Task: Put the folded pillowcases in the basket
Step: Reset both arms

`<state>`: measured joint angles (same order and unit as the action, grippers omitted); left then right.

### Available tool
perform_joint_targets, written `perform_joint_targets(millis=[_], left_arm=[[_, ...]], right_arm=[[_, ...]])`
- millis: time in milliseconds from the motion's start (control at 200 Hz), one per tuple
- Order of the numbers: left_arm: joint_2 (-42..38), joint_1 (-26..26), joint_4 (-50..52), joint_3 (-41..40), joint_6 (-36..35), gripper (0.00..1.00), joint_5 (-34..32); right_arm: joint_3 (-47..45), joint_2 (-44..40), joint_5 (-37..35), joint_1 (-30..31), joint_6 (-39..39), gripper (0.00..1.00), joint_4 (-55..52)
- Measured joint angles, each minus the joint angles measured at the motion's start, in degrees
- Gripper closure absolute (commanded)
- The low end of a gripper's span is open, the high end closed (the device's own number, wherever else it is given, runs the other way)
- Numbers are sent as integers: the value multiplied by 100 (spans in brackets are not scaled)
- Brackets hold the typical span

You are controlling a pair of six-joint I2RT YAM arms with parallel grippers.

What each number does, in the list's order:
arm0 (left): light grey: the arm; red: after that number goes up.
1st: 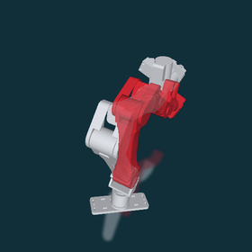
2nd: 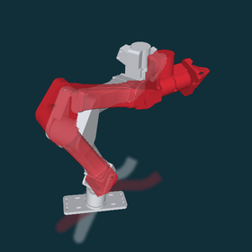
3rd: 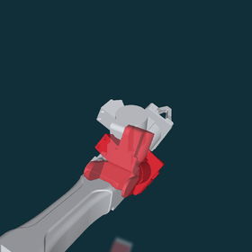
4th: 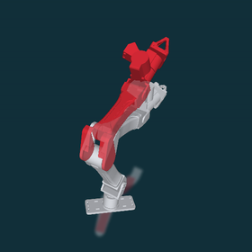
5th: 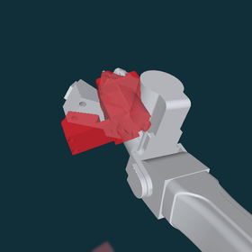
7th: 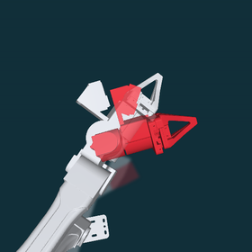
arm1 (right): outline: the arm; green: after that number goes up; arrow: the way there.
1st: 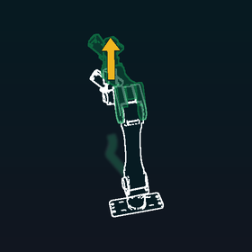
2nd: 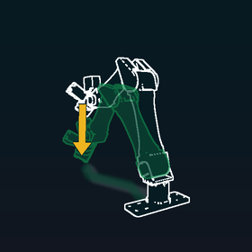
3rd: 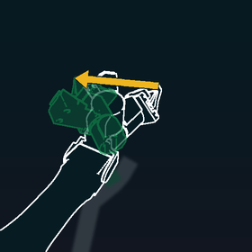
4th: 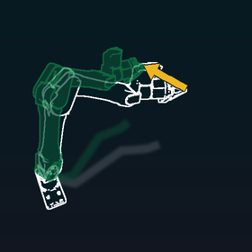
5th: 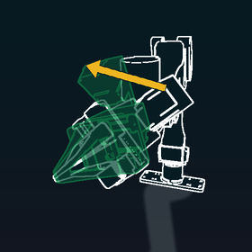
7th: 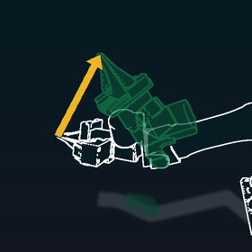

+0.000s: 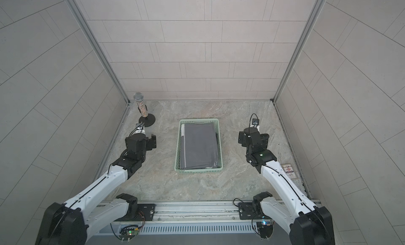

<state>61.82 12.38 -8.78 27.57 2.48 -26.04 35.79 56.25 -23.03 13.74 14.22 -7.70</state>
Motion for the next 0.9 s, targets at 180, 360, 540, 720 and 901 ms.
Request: perform_joint_targets(millis=[180,360,540,720,901], left_arm=[[1113,-269,-1250,-177,-72,0,-114],[1945,-332,-1954,-168,-39,0,-243],[2406,-503,-2590,-103,9,0,-122],[2621,-787,-3193,-254,107,0,168],[2726,-785,-3801,-457,133,0,247]], right_arm=[[-1003,52,181,-330,-905,0,1370],[-1770,382,713,-533,-1513,0,2848],[-2009,1460,1001,-809,-1495,0,4352],[-2039,2763,1200,-909,-1419,0,5960],[-1790,3359,1314,-994,-1364,0,6186]])
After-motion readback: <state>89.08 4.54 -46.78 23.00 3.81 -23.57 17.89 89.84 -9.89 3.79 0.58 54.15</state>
